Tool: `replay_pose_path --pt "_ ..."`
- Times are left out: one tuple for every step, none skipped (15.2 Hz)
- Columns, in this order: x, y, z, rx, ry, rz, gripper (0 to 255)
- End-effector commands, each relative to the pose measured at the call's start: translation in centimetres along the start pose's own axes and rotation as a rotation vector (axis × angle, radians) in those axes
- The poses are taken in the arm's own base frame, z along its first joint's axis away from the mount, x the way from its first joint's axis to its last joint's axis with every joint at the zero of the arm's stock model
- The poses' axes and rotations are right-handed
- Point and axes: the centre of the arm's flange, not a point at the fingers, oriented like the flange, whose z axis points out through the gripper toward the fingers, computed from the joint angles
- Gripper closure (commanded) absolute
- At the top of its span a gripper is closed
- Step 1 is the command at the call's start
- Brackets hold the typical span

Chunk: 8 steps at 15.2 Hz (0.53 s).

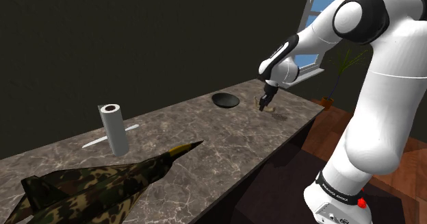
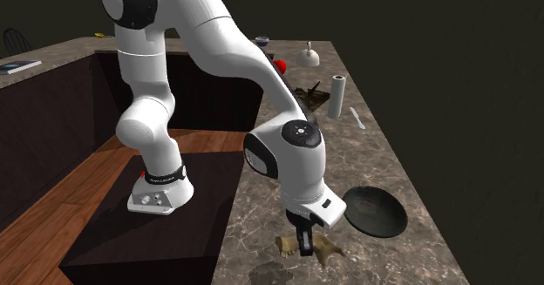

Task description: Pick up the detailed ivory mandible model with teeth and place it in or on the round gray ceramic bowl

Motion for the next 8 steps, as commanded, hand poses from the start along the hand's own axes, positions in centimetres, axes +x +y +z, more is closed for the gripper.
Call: replay_pose_path --pt "0.0 0.0 -1.1 0.000 0.000 0.000 255" --pt "0.1 0.0 -1.6 0.000 0.000 0.000 255" --pt "0.1 0.0 -2.1 0.000 0.000 0.000 255" --pt "0.2 0.0 -2.7 0.000 0.000 0.000 255" --pt "0.2 -0.1 -3.2 0.000 0.000 0.000 255" --pt "0.2 -0.1 -3.7 0.000 0.000 0.000 255" --pt "0.3 -0.1 -4.2 0.000 0.000 0.000 255" --pt "0.3 -0.1 -4.8 0.000 0.000 0.000 255"
